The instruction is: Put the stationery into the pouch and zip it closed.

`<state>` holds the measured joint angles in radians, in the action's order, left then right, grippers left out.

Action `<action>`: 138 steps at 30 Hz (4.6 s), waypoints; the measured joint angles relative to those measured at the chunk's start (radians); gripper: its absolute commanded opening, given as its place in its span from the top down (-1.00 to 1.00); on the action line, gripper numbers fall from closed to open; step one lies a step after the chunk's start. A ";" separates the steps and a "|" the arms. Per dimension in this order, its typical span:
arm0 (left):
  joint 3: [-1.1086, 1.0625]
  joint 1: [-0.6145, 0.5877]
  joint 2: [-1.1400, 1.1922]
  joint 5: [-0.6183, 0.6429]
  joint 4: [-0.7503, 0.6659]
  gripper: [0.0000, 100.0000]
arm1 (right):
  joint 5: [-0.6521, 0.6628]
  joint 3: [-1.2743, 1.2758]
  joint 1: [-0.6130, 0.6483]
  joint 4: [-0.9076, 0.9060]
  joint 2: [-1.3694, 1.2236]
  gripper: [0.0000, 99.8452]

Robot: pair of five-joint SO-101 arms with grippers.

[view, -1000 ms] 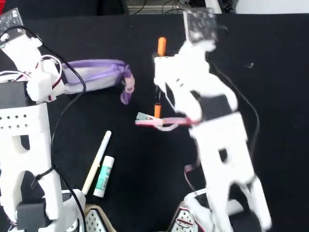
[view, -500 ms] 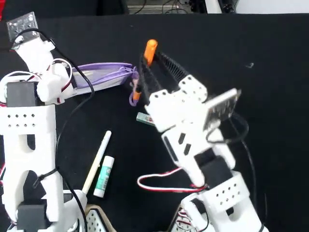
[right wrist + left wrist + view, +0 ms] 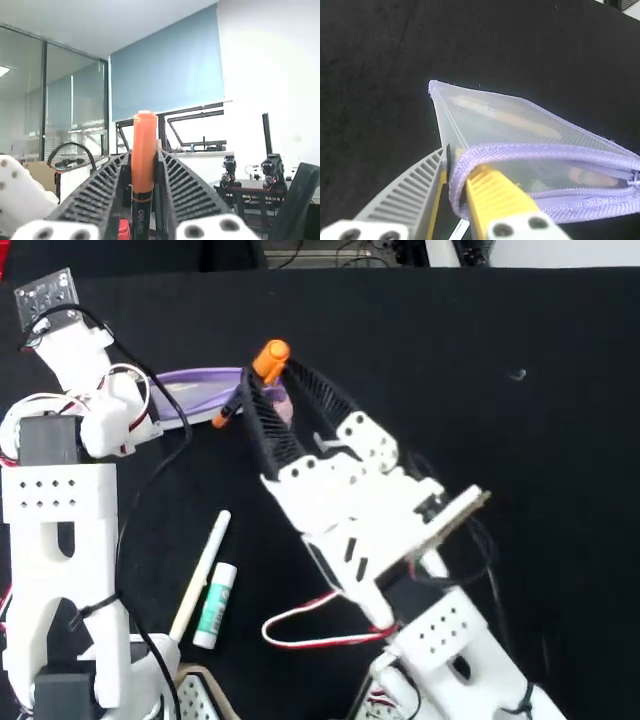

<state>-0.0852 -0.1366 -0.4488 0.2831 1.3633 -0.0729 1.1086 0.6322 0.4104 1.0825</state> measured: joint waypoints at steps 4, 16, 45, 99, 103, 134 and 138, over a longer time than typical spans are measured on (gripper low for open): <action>0.000 0.000 0.000 0.000 -0.003 0.94 | 0.000 0.000 -0.002 0.071 -0.075 0.98; 0.000 0.006 0.000 0.000 -0.003 0.94 | 0.084 -0.080 0.002 0.397 -0.439 0.98; -0.015 0.005 0.015 0.000 -0.008 0.94 | 0.123 -0.063 0.023 0.397 -0.572 0.93; 0.052 -0.563 0.020 -0.044 -0.133 0.94 | -0.778 -0.545 0.252 -1.054 -1.039 0.53; 0.052 -0.563 0.020 -0.044 -0.137 0.94 | -0.838 -0.660 0.252 -1.162 -1.171 0.53; 0.052 -0.470 0.020 -0.044 -0.127 0.94 | -0.730 -1.830 0.077 -2.134 -1.903 0.98; 0.086 -0.443 0.020 -0.044 -0.103 0.94 | -0.629 -1.852 0.018 -2.140 -1.818 0.98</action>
<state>0.0008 -0.5800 -0.4289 0.2386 1.2605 -0.7020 -0.7434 0.6506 -1.7300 -0.7357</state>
